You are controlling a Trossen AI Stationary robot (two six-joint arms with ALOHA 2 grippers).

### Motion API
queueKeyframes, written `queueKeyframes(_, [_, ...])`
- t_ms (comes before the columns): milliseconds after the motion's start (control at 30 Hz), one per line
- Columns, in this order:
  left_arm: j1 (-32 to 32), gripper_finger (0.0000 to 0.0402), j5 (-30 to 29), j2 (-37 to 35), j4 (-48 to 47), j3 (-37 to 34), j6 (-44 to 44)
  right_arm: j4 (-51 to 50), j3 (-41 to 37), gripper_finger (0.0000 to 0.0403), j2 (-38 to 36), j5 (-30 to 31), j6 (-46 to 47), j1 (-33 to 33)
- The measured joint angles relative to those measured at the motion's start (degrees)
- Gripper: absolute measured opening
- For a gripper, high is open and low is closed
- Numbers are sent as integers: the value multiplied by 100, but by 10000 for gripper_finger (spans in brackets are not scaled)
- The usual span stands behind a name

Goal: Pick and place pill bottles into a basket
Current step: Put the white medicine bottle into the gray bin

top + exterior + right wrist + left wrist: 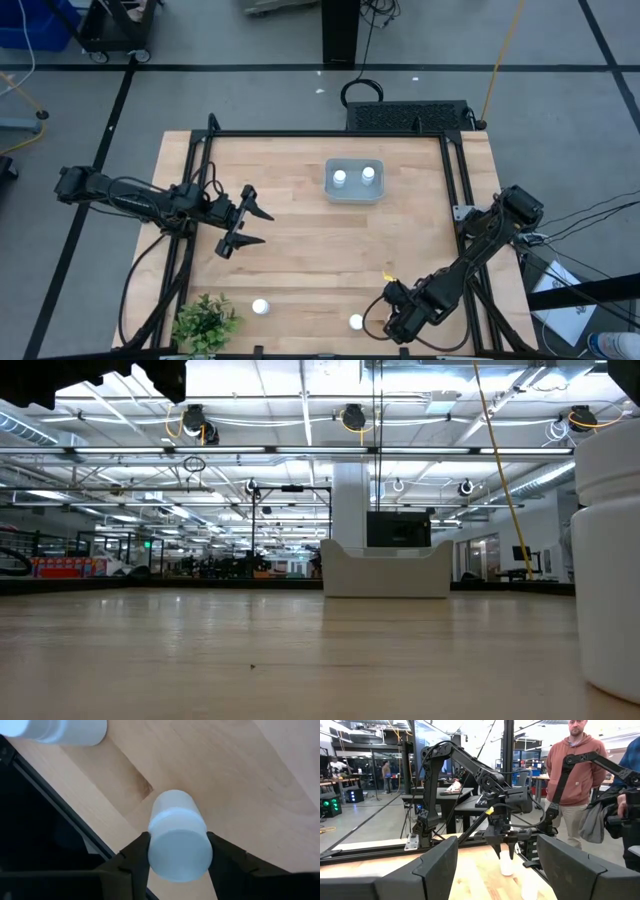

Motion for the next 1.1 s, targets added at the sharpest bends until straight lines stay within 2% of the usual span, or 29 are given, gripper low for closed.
queueKeyframes(267, [0,273,-2,2,0,0,-5,-120,-13,152,-160,303,-223,-2])
queueKeyframes(400, [-1,274,-2,0,0,0,-14,-347,-15,152,-313,677,-327,0])
queueKeyframes(767, [-2,273,-36,2,0,0,-14,-472,-15,152,-1051,2948,-1222,-1])
queueKeyframes(1100, [-1,274,-160,0,0,0,7,-489,-15,152,-1511,4700,-2231,-5])
